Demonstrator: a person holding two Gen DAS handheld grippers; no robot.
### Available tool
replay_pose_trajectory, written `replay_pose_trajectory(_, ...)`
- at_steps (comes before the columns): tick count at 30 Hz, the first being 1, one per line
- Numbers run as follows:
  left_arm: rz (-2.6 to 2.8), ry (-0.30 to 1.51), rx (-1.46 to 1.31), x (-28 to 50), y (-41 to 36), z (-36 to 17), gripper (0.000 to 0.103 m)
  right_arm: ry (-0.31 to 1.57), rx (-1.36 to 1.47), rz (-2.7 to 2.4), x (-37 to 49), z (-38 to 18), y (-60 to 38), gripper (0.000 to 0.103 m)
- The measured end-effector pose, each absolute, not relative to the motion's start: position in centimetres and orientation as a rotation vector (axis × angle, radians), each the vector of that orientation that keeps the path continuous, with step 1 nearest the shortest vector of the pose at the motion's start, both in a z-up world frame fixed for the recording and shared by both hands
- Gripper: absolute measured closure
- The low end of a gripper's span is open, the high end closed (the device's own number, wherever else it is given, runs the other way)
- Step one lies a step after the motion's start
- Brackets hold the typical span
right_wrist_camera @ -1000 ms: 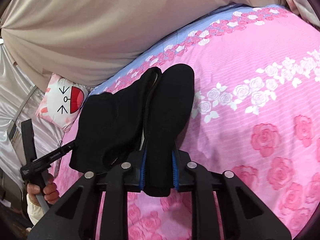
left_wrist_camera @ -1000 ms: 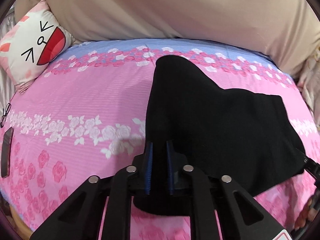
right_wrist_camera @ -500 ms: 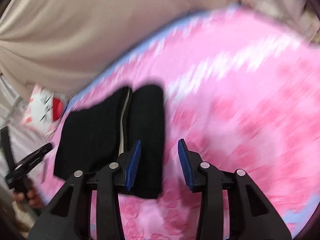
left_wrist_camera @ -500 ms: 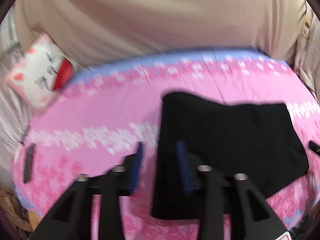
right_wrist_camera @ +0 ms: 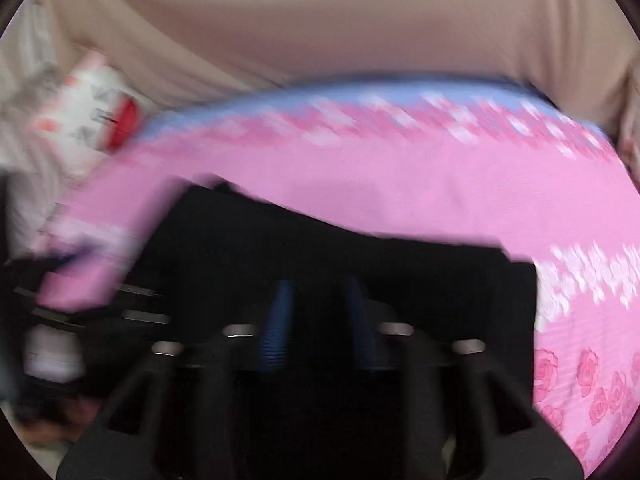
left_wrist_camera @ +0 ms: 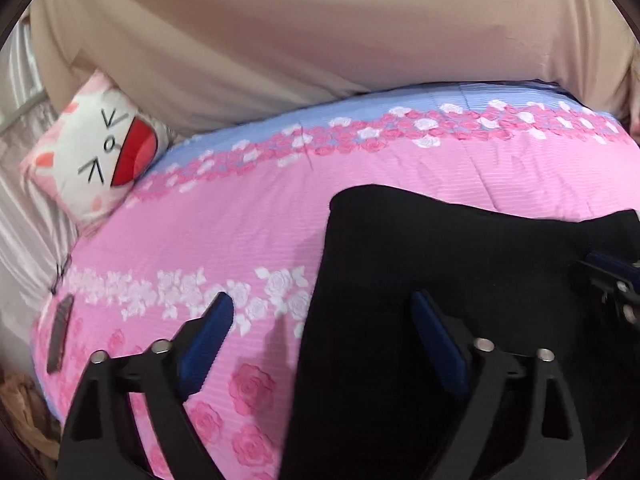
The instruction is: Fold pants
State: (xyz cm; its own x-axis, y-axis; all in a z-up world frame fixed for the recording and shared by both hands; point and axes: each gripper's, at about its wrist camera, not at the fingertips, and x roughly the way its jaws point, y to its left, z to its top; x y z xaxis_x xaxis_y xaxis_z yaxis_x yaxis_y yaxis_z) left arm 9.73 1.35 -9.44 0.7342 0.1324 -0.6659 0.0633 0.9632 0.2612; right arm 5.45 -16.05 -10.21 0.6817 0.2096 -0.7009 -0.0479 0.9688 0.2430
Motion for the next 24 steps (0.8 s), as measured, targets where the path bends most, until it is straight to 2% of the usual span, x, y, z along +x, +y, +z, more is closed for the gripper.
replay_pose_trajectory(1, 0.028, 0.746, 0.289, 9.6, 1.3, -9.2, 0.013, 0.821, 0.277, 0.149, 5.1, -10.2, -17.4, 0.103)
replay_pose_trajectory(4, 0.027, 0.738, 0.313, 9.5, 1.1, -9.0, 0.013, 0.846, 0.32, 0.104, 4.6, -9.3, -18.1, 0.103)
replay_pose_trajectory(6, 0.031, 0.729, 0.322, 9.5, 0.9, -8.9, 0.014, 0.807, 0.291, 0.11, 4.1, -7.1, -16.2, 0.097)
replay_pose_trajectory(9, 0.012, 0.733, 0.312, 9.5, 0.7, -8.7, 0.014, 0.789, 0.226, 0.195, 5.2, -5.0, -12.3, 0.097)
replay_pose_trajectory(13, 0.009, 0.738, 0.308, 9.4, 1.0, -8.5, 0.014, 0.871, 0.104, 0.225, 9.0, -6.9, -7.5, 0.097)
replay_pose_trajectory(17, 0.031, 0.745, 0.29, 9.4, 2.1, -8.6, 0.014, 0.929, 0.113, 0.179, 11.3, -9.8, -8.2, 0.1)
replay_pose_trajectory(21, 0.032, 0.748, 0.284, 9.4, 2.7, -8.5, 0.014, 0.859, 0.12, 0.186, 9.1, -7.5, -8.4, 0.095)
replay_pose_trajectory(24, 0.027, 0.745, 0.29, 9.3, 2.7, -8.4, 0.014, 0.865, 0.032, 0.075, 7.3, -8.2, -9.6, 0.098)
